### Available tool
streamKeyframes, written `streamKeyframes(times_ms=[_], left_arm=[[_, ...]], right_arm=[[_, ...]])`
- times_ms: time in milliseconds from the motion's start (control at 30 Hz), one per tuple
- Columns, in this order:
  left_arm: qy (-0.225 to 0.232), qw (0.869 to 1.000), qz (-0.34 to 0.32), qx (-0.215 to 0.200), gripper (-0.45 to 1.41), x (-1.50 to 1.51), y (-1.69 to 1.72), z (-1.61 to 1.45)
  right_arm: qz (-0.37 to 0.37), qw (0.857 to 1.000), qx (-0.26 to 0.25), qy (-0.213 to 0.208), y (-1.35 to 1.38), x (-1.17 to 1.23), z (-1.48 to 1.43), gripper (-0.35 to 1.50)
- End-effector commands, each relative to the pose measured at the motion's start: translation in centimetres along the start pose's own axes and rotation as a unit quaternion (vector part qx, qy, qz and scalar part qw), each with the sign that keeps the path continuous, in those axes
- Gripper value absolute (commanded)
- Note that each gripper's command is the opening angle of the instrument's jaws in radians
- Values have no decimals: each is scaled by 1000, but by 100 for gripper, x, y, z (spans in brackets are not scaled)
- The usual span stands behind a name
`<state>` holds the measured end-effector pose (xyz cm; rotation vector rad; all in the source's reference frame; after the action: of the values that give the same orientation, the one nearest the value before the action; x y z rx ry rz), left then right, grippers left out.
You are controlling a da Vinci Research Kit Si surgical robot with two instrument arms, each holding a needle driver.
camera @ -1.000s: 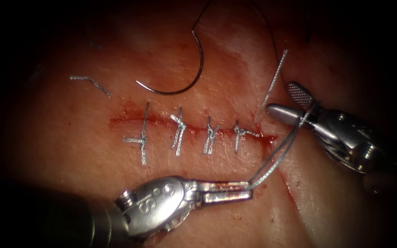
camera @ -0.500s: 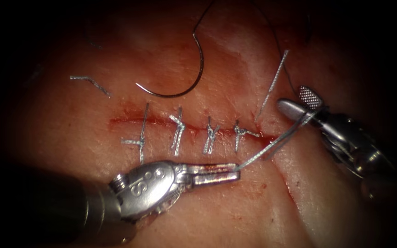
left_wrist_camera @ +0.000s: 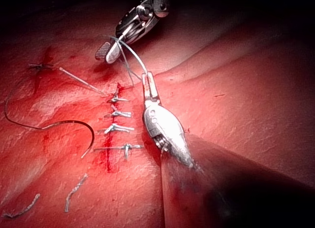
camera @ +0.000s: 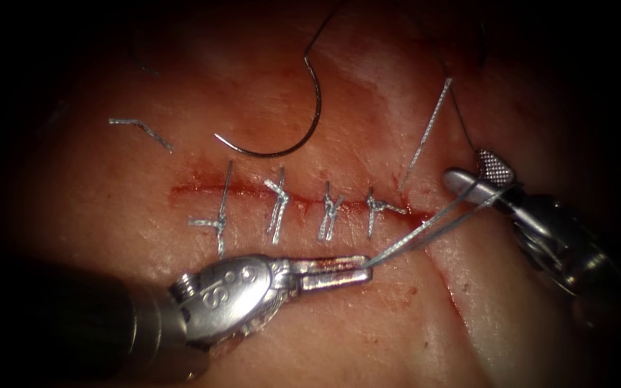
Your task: Wound Closure
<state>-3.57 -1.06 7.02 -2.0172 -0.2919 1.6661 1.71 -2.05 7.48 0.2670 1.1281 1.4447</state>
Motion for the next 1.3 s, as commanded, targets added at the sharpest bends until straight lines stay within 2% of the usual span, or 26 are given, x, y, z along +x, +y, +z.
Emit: streamKeyframes(times_ms=[33,267,533,667,800,933,1133,1167,1300], left_arm=[[1,1000,-1,3,-45,-6,1,2],[1,1000,3,7,-45,-8,-1,2],[0,1000,1,10,-45,-2,2,7],[0,1000,-3,4,-45,6,3,16],[0,1000,-6,-2,-45,14,5,24],[1,1000,-14,-7,-45,30,1,37],[6,1000,-20,-21,-45,70,-19,74],[8,1000,-14,-26,-45,81,-29,85],[12,999,-15,-33,-45,93,-61,102]], right_arm=[[-3,1000,4,-11,-2,-14,4,148],[-5,999,22,-32,-17,-25,4,148],[-33,997,41,-56,-37,-28,48,148],[-68,993,33,-86,-34,-33,71,148],[-91,991,29,-91,-32,-36,76,148],[-114,988,32,-94,-35,-38,79,148],[-132,985,48,-103,-46,-42,80,148],[-134,983,55,-108,-50,-44,79,148],[-142,980,71,-118,-59,-45,74,148]])
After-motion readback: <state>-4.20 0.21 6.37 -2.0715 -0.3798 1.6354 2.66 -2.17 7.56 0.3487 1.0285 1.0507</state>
